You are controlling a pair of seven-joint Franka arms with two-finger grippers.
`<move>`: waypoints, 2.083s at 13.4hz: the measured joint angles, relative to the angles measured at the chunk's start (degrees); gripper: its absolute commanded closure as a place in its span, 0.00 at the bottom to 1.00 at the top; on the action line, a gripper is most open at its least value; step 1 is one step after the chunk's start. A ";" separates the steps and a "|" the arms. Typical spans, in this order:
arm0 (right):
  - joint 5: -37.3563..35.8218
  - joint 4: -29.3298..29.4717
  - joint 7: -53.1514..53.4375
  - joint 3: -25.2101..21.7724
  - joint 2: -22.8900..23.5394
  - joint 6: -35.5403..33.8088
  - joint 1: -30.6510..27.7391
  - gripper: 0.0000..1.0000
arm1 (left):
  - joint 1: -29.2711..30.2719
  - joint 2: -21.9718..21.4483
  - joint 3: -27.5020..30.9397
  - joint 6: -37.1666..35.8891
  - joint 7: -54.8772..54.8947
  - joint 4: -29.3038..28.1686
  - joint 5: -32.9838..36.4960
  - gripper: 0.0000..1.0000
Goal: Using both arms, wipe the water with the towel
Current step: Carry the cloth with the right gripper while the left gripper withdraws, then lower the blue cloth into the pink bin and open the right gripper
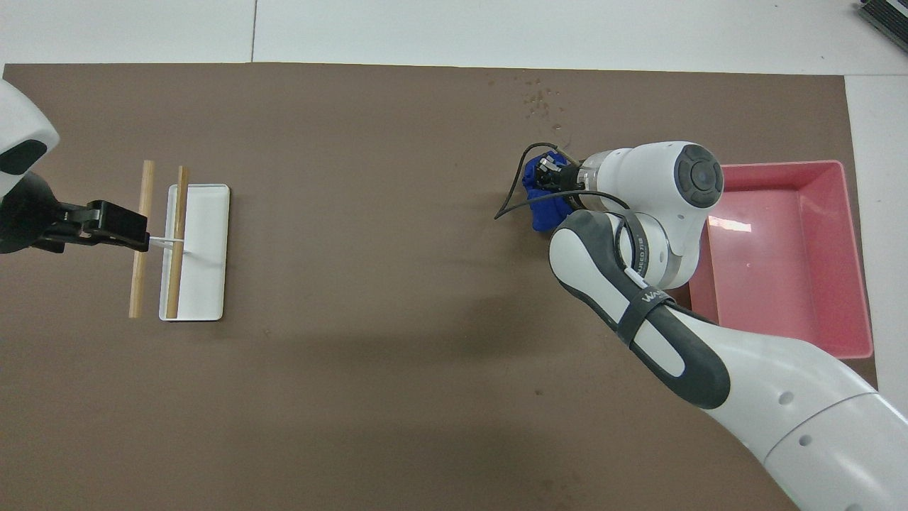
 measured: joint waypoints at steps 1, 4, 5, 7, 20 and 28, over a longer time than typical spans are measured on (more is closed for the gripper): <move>0.00 -0.35 1.53 -0.03 -1.17 -4.16 -0.79 1.00 | -0.88 -0.04 1.36 -0.72 0.46 0.72 0.00 0.00; 0.00 -4.66 3.08 -0.09 -4.20 -10.36 -2.92 1.00 | -7.74 -1.09 9.97 -0.84 2.48 -1.11 0.00 0.00; 0.04 -6.83 3.13 -0.08 -5.30 -10.71 -3.43 1.00 | -7.92 -1.90 10.47 0.19 2.65 -3.15 -0.01 0.00; 0.09 -11.48 3.28 -0.07 -8.69 -12.14 -3.72 1.00 | -8.17 -3.14 10.66 2.19 2.73 -6.14 -0.03 0.00; -0.95 -6.02 2.93 -0.52 -30.22 -45.10 -11.51 1.00 | -8.96 -3.15 11.13 -0.77 2.76 -3.03 -0.46 0.00; -5.55 -3.54 -14.43 -0.94 -30.27 -42.39 -22.76 1.00 | -8.96 -3.16 11.24 -0.83 2.76 -3.03 -0.46 0.00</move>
